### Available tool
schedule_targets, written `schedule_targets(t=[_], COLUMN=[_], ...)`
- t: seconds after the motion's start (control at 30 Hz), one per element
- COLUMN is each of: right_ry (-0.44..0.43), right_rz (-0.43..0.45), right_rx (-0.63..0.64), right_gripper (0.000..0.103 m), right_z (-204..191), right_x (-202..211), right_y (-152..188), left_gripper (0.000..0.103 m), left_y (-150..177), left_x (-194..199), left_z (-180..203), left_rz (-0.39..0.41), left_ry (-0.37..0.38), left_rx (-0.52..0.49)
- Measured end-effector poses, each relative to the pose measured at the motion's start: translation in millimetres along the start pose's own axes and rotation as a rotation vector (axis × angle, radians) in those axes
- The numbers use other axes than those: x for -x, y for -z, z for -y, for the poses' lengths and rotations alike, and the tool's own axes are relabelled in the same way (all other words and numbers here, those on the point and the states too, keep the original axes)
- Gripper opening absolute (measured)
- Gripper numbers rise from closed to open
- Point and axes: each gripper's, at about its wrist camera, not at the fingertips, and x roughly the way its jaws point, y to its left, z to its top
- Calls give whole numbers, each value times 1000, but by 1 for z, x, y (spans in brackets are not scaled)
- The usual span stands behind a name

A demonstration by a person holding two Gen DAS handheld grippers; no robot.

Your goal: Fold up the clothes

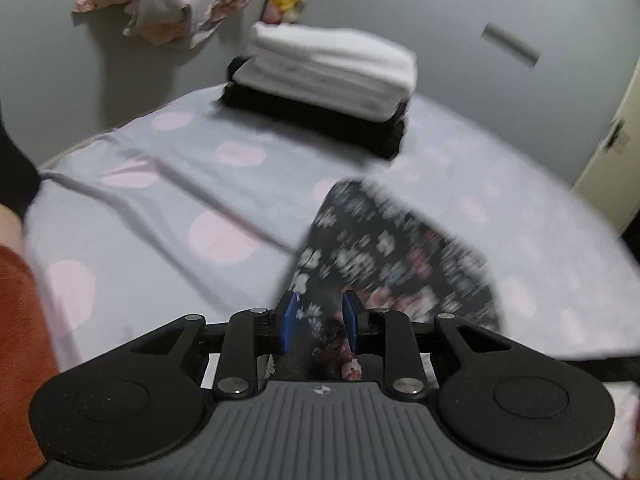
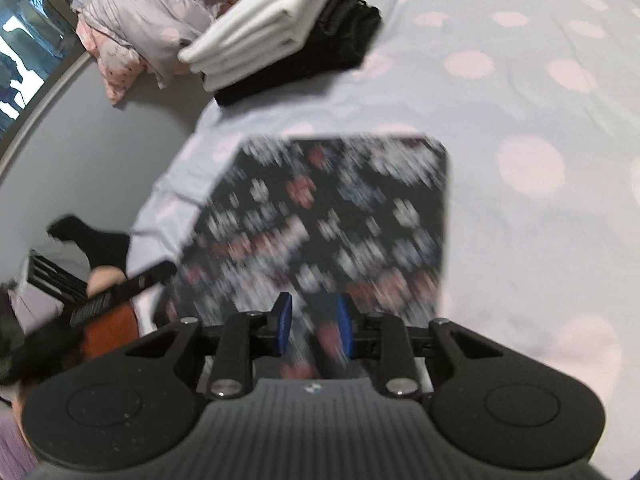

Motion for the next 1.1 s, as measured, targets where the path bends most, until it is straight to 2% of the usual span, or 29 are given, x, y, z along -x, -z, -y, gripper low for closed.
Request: schedule_targets(t=[0.1, 0.3, 0.47, 0.67, 0.73, 0.83, 0.87, 0.97, 1.03, 1.1], right_ry=[31, 144, 198, 174, 174, 166, 159, 145, 151, 160], right_rz=[-31, -71, -61, -64, -60, -43, -33, 15, 57, 96], right_rx=[19, 181, 298, 232, 232, 242, 236, 194, 166, 145], right_gripper=[23, 17, 17, 17, 17, 18, 21, 26, 27, 27], right_z=[5, 2, -8, 2, 0, -3, -2, 6, 12, 15], right_x=[-2, -26, -32, -29, -26, -17, -13, 0, 8, 12], right_y=[26, 59, 67, 60, 62, 63, 64, 63, 58, 52], left_gripper=[26, 26, 26, 33, 33, 33, 36, 58, 58, 57], left_y=[8, 21, 22, 21, 20, 18, 16, 9, 5, -2], left_x=[-16, -33, -28, -19, -12, 0, 6, 15, 11, 1], left_z=[8, 20, 13, -2, -5, -7, -6, -2, -2, -2], left_rz=[-59, -122, -143, -171, -147, -65, -19, 87, 108, 90], left_ry=[-76, -172, -176, -199, -193, -167, -151, -101, -71, -58], left_rx=[-44, -144, -125, -56, -33, -14, -18, -34, -26, -13])
